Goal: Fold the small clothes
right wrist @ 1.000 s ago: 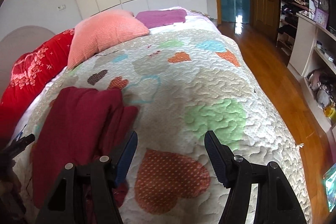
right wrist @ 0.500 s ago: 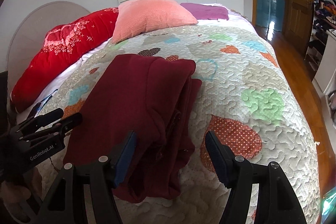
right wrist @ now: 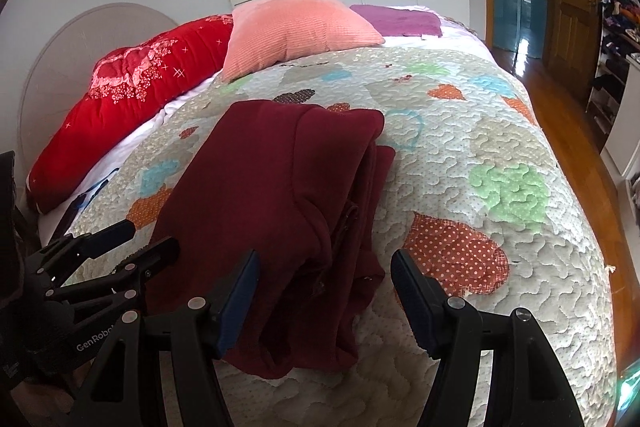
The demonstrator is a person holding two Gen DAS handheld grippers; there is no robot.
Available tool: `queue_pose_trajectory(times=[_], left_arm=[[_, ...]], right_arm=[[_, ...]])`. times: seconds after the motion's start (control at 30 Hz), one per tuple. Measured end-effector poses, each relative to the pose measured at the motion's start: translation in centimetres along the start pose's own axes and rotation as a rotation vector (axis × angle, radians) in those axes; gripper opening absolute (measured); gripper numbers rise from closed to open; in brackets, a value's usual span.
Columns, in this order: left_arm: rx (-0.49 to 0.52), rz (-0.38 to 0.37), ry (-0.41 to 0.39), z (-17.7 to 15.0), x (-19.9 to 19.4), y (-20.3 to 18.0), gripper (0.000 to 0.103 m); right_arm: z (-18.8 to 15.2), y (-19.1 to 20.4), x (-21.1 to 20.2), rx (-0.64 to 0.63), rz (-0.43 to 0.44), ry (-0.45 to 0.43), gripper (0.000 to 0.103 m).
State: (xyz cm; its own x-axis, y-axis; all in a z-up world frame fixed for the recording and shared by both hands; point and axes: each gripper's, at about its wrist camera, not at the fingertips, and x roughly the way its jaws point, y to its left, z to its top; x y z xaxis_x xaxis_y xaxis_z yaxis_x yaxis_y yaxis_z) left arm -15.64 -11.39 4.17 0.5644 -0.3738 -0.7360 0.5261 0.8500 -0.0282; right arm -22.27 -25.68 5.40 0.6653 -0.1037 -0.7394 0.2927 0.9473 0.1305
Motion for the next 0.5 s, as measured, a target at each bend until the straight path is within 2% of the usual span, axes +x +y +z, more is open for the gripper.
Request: queue_pose_trajectory(times=[0.5], left_arm=[[0.019,0.002,-0.056,-0.16,-0.21,-0.14,0.063]], right_arm=[[-0.09,-0.08,0.41,0.008,0.01,0.007,0.066]])
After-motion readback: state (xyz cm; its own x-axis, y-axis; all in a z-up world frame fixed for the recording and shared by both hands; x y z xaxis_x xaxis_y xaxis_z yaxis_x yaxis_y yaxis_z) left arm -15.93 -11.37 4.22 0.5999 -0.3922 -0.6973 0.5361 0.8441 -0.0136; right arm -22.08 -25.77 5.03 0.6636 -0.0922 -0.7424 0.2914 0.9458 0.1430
